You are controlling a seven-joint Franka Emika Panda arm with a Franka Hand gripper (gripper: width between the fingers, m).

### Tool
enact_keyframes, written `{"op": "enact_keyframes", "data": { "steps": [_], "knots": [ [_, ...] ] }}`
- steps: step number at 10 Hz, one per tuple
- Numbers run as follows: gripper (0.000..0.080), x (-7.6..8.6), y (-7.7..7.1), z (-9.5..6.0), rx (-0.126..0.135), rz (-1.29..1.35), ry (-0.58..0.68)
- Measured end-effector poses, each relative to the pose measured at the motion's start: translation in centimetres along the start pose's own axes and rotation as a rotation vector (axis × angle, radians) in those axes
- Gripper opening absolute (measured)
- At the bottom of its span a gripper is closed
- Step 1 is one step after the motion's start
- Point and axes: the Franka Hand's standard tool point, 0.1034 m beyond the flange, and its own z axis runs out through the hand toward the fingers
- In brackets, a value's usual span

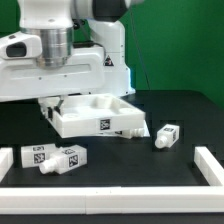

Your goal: Assemble one leg

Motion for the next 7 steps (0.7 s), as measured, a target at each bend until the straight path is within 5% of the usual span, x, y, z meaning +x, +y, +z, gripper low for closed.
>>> {"op": "enact_keyframes", "data": {
  "steps": [1,7],
  "knots": [
    [0.0054,1.25,0.07,-0.01,-0.006,0.003,0.008],
    [0.0054,1.44,-0.63,0.00,0.014,0.073,-0.025]
  ]
}}
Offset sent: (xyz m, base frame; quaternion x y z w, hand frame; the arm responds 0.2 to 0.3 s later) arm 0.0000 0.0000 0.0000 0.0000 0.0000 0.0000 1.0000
